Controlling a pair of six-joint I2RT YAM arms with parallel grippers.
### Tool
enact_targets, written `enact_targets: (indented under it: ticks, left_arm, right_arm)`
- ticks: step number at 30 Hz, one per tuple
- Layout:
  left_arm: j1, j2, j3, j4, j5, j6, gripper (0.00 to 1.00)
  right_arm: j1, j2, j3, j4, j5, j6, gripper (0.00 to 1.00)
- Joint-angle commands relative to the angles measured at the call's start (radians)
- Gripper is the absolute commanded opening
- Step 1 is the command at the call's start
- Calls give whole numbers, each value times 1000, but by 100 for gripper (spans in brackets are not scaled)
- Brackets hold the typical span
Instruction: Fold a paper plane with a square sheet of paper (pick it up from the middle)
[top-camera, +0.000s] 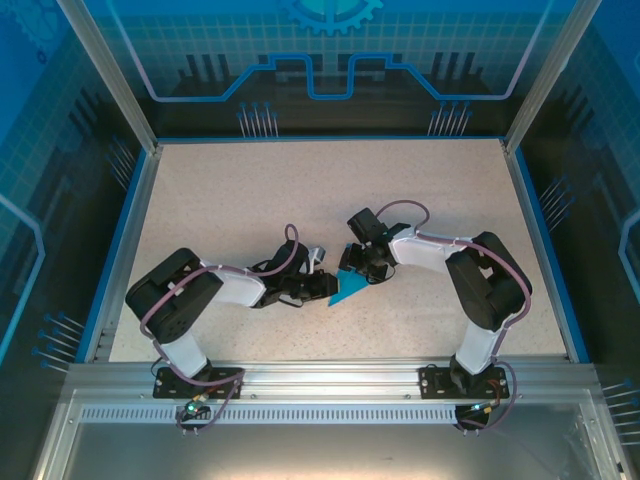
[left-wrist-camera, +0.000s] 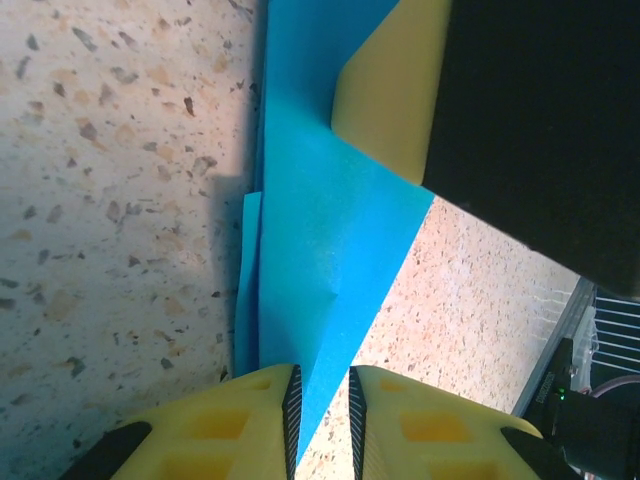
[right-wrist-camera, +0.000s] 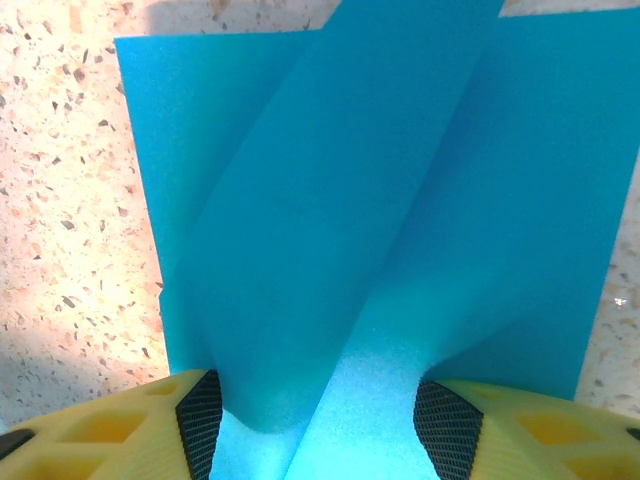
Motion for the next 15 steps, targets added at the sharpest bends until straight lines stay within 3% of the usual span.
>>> enact_targets:
  ticks: [1, 15]
  left_arm:
    - [-3, 17, 23, -32, 2, 11, 21]
    - [1, -33, 14, -13, -9, -18, 23]
  right_arm:
    - [14, 135, -78, -77, 37, 12, 60]
    - [14, 165, -77, -86, 50, 13, 58]
